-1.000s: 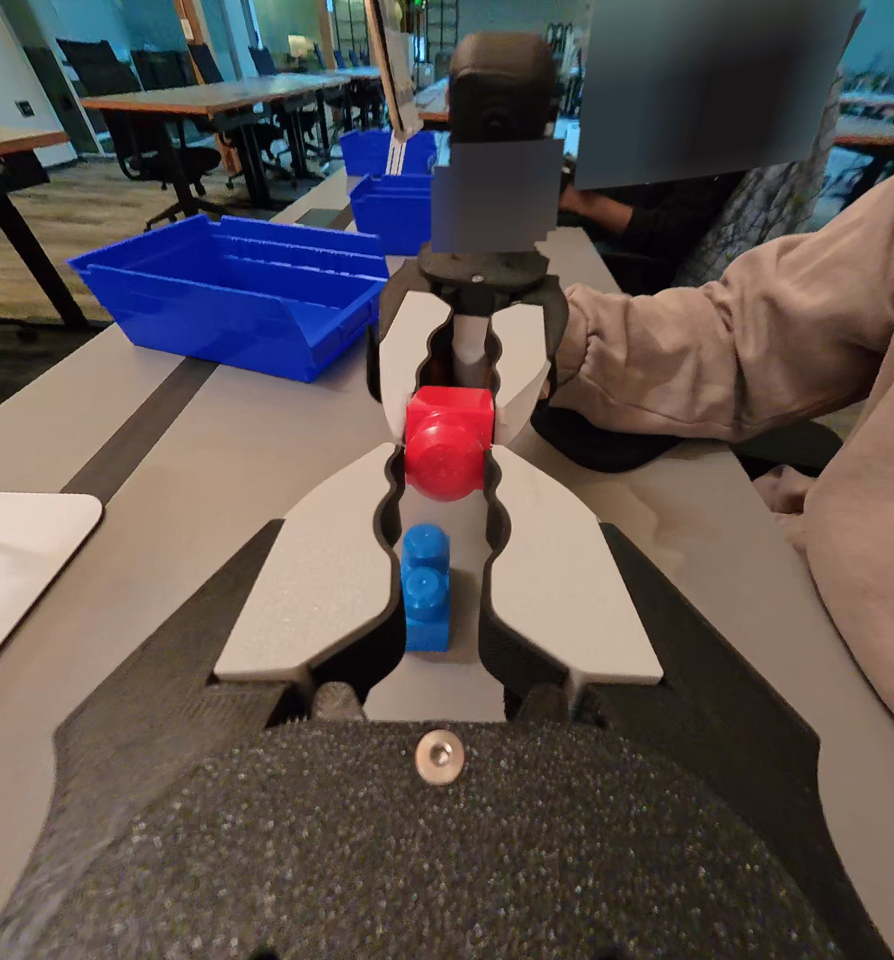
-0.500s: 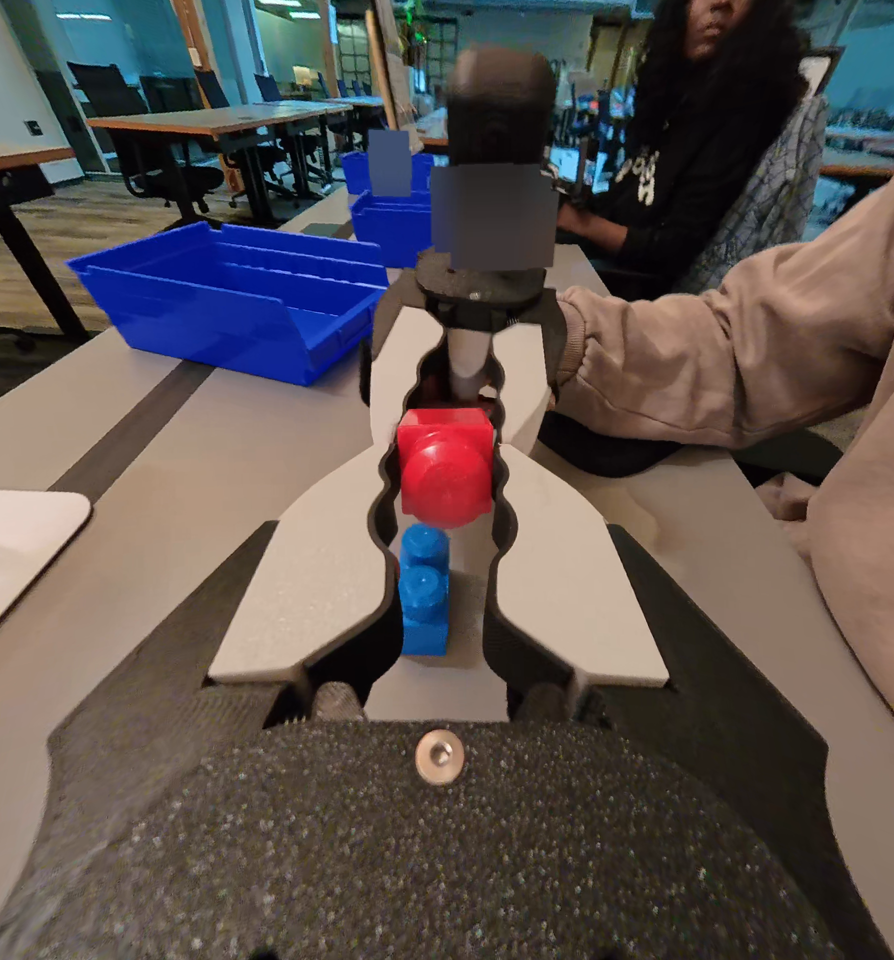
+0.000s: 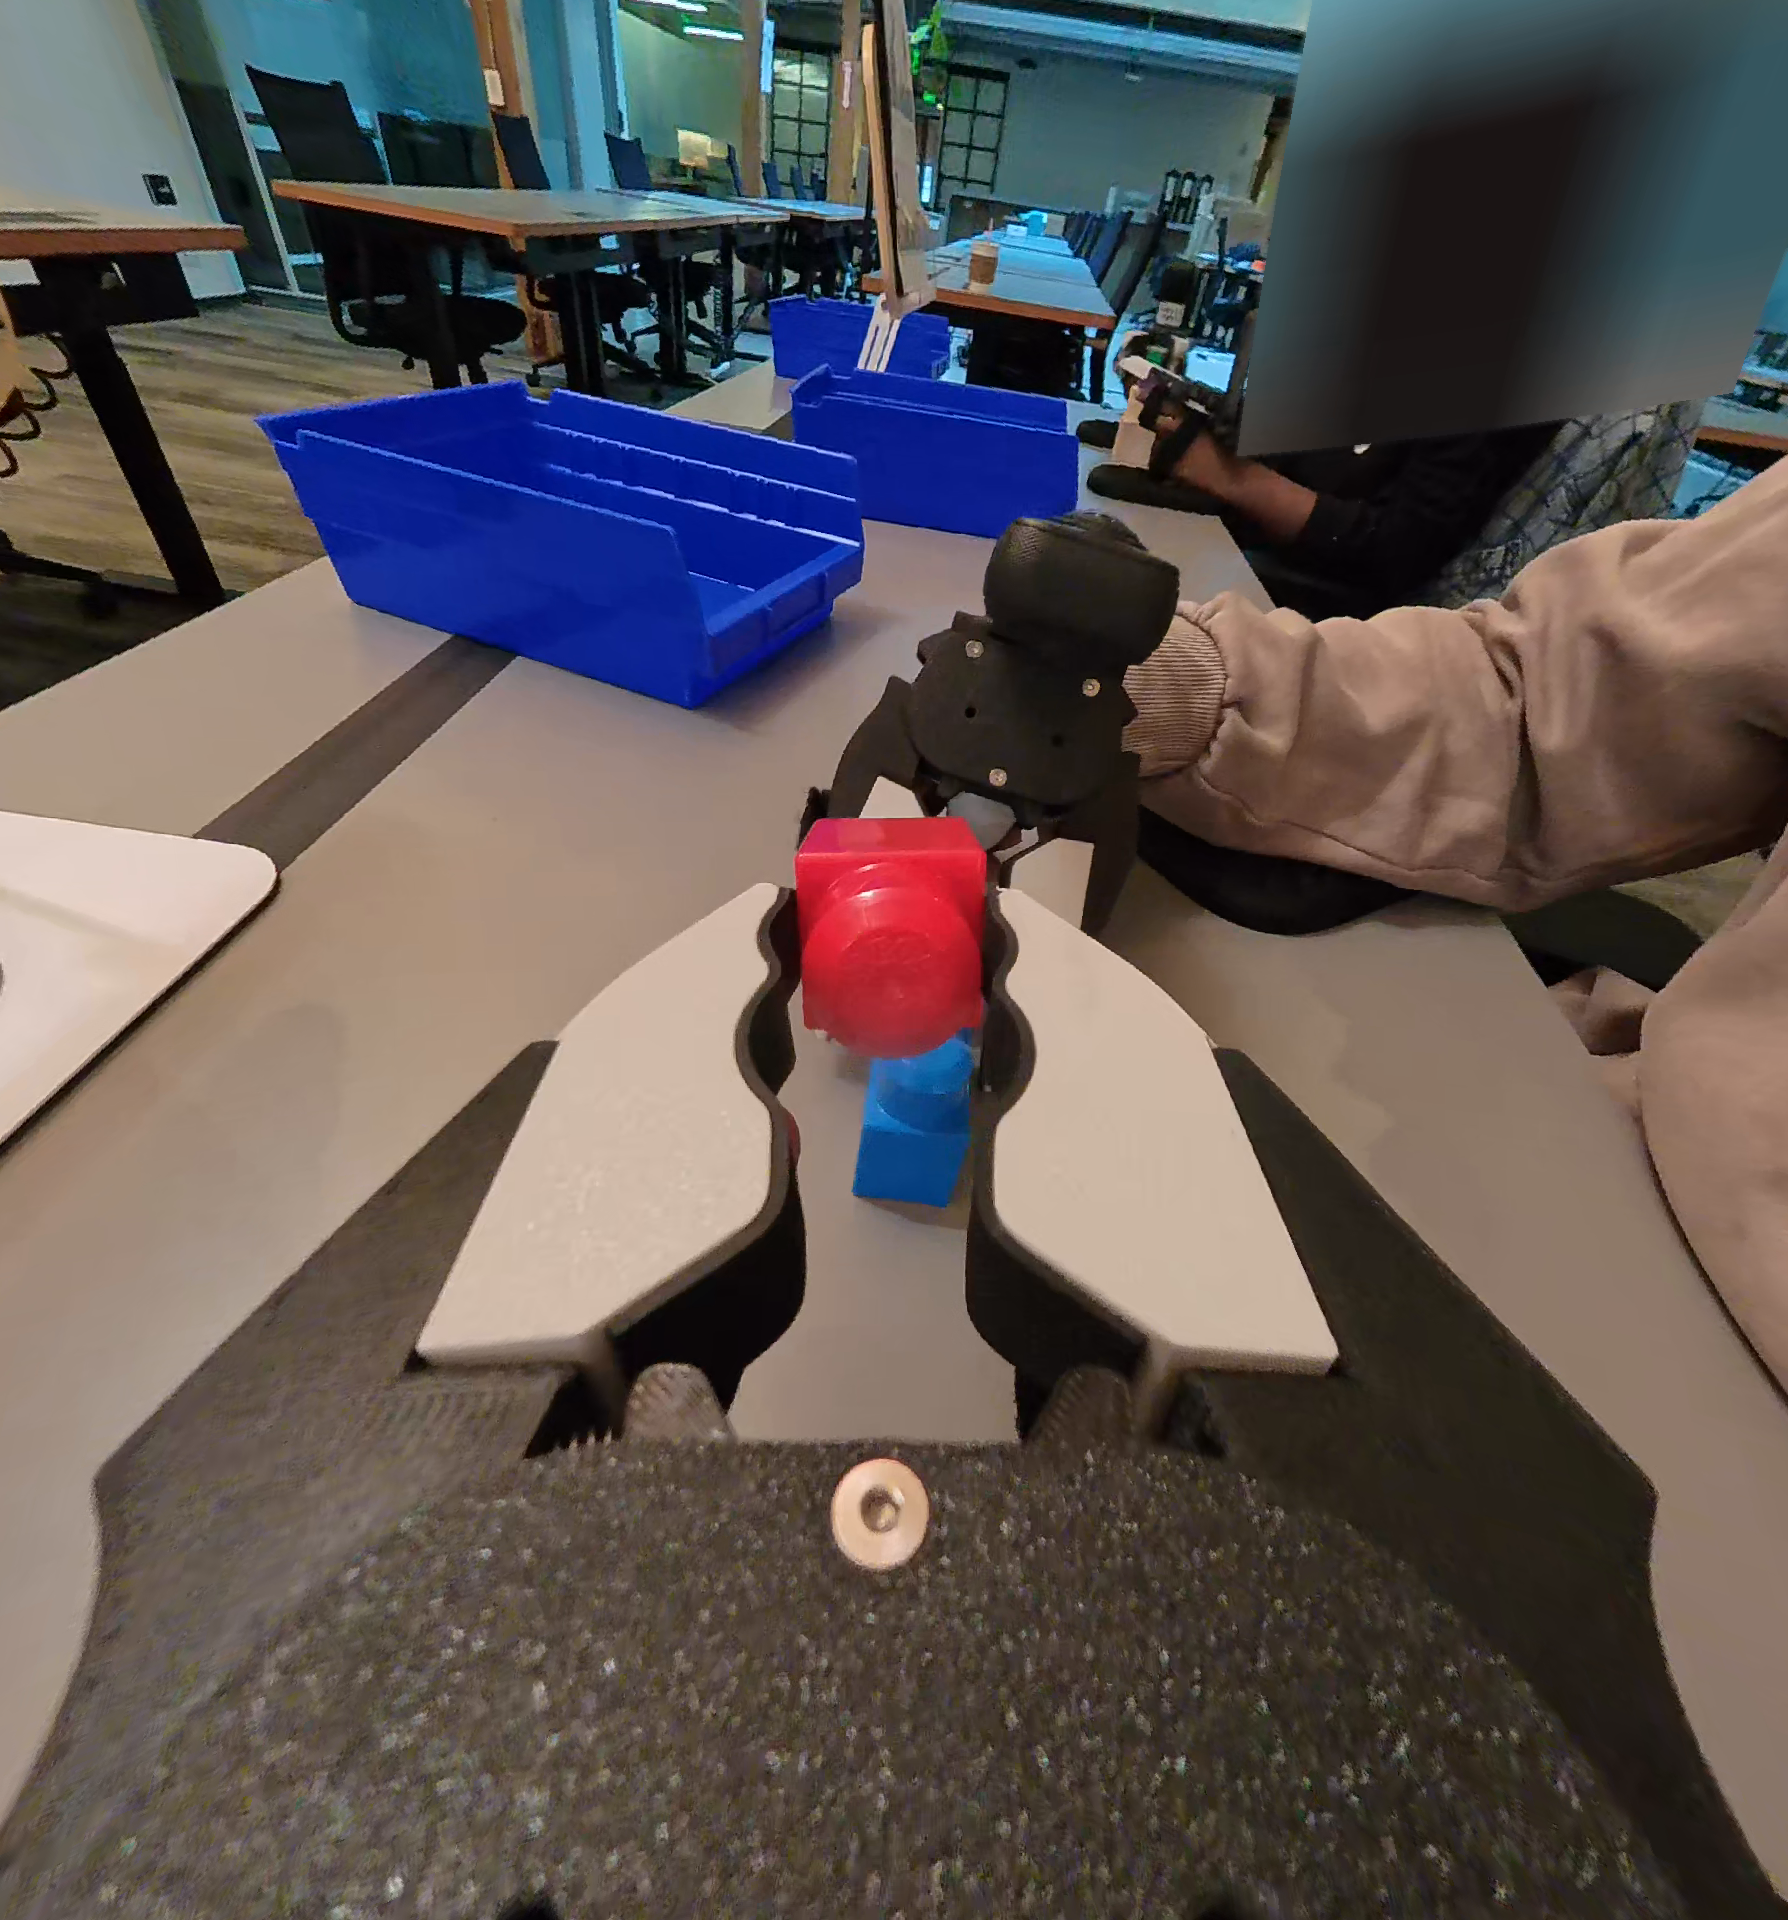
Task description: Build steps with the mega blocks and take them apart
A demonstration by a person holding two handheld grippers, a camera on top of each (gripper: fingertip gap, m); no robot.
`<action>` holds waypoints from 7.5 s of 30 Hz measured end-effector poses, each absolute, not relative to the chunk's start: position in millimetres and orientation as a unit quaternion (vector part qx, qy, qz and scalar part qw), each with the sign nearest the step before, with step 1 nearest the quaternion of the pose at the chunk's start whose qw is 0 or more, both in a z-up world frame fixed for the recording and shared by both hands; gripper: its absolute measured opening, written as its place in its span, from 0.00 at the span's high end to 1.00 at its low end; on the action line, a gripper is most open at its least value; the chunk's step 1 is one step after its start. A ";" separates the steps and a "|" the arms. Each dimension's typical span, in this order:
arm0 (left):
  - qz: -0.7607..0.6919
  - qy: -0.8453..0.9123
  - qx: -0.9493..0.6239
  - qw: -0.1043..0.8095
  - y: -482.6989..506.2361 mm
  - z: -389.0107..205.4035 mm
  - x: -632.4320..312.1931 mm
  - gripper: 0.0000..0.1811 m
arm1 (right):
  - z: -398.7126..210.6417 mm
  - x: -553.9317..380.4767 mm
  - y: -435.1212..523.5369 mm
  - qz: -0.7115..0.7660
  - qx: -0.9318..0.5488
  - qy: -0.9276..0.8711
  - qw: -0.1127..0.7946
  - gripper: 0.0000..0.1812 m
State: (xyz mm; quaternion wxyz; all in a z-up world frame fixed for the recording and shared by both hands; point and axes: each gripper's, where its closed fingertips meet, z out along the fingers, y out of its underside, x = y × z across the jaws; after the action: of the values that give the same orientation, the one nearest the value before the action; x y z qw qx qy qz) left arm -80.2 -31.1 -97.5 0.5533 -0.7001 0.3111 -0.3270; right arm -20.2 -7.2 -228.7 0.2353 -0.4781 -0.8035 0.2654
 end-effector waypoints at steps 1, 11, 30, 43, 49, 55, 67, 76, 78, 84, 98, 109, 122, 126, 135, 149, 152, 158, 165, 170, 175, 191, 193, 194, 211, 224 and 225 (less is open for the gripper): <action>-0.327 0.313 -0.700 0.553 -31.6 -97.5 -79.5 0.81 | -230.0 -20.6 -6.8 0.265 -0.478 -0.803 0.236 0.70; -0.329 0.330 -0.706 0.533 -36.2 -105.1 -72.8 0.81 | -233.9 -21.3 -6.6 0.271 -0.474 -0.803 0.240 0.77; -0.103 0.438 -0.861 0.237 -60.0 -210.8 -96.4 0.82 | -233.3 -10.6 -7.3 0.261 -0.473 -0.815 0.211 0.80; -0.102 0.460 -0.830 0.299 -50.4 -186.4 -70.3 0.75 | -229.3 -11.3 -9.3 0.272 -0.473 -0.811 0.211 0.80; -0.143 0.460 -0.801 0.355 -43.3 -171.3 -41.6 0.74 | -206.1 -19.0 -26.1 0.305 -0.450 -0.806 0.235 0.80; -0.142 0.466 -0.800 0.350 -40.8 -187.4 -36.7 0.80 | -183.2 -24.5 -33.7 0.362 -0.439 -0.782 0.257 0.80; -0.267 0.393 -0.685 0.552 -31.4 -106.3 -29.8 0.80 | -90.5 -29.7 -31.9 0.517 -0.395 -0.658 0.380 0.79; -0.327 0.369 -0.629 0.601 -40.3 -76.2 -26.1 0.80 | -81.3 -33.6 -45.2 0.563 -0.377 -0.632 0.376 0.80; -0.322 0.375 -0.632 0.597 -41.7 -77.5 -26.2 0.80 | -81.6 -33.3 -47.0 0.560 -0.375 -0.636 0.375 0.80; -0.237 0.399 -0.710 0.529 -41.0 -99.0 -55.5 0.76 | -99.9 -28.4 -35.4 0.525 -0.394 -0.667 0.353 0.80; -0.003 0.465 -0.864 0.194 -54.2 -226.8 -93.7 0.79 | -151.6 -15.7 -2.4 0.435 -0.457 -0.716 0.298 0.80; -0.274 0.345 -0.703 0.558 -31.6 -89.9 -70.3 0.79 | -117.9 -11.1 -6.0 0.519 -0.433 -0.670 0.307 0.80; -0.386 0.316 -0.651 0.573 -40.7 -66.6 -47.9 0.80 | -99.4 -14.1 -27.7 0.542 -0.407 -0.668 0.308 0.80; -0.378 0.312 -0.654 0.576 -38.7 -67.5 -51.8 0.80 | -91.9 -15.2 -26.6 0.563 -0.404 -0.650 0.312 0.80; -0.394 0.295 -0.639 0.591 -35.4 -61.2 -43.9 0.79 | -75.0 -18.0 -26.4 0.581 -0.394 -0.623 0.344 0.80; -0.403 0.281 -0.607 0.624 -31.1 -45.8 -35.3 0.80 | -80.3 -21.4 -27.0 0.591 -0.396 -0.615 0.341 0.80; -0.380 0.299 -0.611 0.627 -32.5 -36.4 -37.1 0.79 | -70.9 -26.7 -30.0 0.636 -0.381 -0.574 0.347 0.80; -0.364 0.313 -0.629 0.612 -36.4 -47.0 -38.3 0.79 | -73.1 -25.8 -31.5 0.628 -0.382 -0.582 0.348 0.80; -0.349 0.276 -0.619 0.647 -30.1 -35.7 -39.7 0.65 | -62.5 -24.4 -25.3 0.656 -0.375 -0.551 0.354 0.80; -0.377 0.229 -0.611 0.657 -23.5 -34.1 -39.7 0.68 | -35.3 -13.5 -10.0 0.723 -0.363 -0.460 0.366 0.80; -0.418 0.230 -0.604 0.638 -23.6 -38.2 -15.9 0.79 | -35.1 -20.8 -24.2 0.735 -0.354 -0.452 0.360 0.80; -0.337 0.335 -0.676 0.564 -35.1 -84.6 -43.9 0.80 | -94.8 -21.7 -16.4 0.567 -0.420 -0.628 0.328 0.75; -0.322 0.345 -0.693 0.545 -33.5 -97.4 -44.8 0.80 | -93.6 -17.0 -10.8 0.544 -0.431 -0.639 0.331 0.75; -0.313 0.350 -0.701 0.536 -32.2 -104.5 -44.1 0.80 | -94.5 -15.1 -9.1 0.528 -0.438 -0.649 0.329 0.77; -0.249 0.434 -0.737 0.455 -33.4 -161.2 -13.4 0.80 | -126.7 -19.4 -32.1 0.362 -0.441 -0.762 0.306 0.79; -0.207 0.325 -0.740 0.551 -0.2 -140.8 -49.0 0.92 | -67.7 15.2 93.9 0.298 -0.546 -0.694 0.362 0.80; -0.204 0.315 -0.741 0.556 2.2 -139.4 -52.8 0.95 | -58.2 24.9 121.7 0.285 -0.560 -0.682 0.373 0.80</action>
State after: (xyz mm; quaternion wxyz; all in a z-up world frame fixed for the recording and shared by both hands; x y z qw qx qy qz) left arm -52.8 2.2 -139.4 0.5564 -0.7412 0.3153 -0.2039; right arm 24.9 121.7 -58.2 0.3732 -0.5604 -0.6824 0.2847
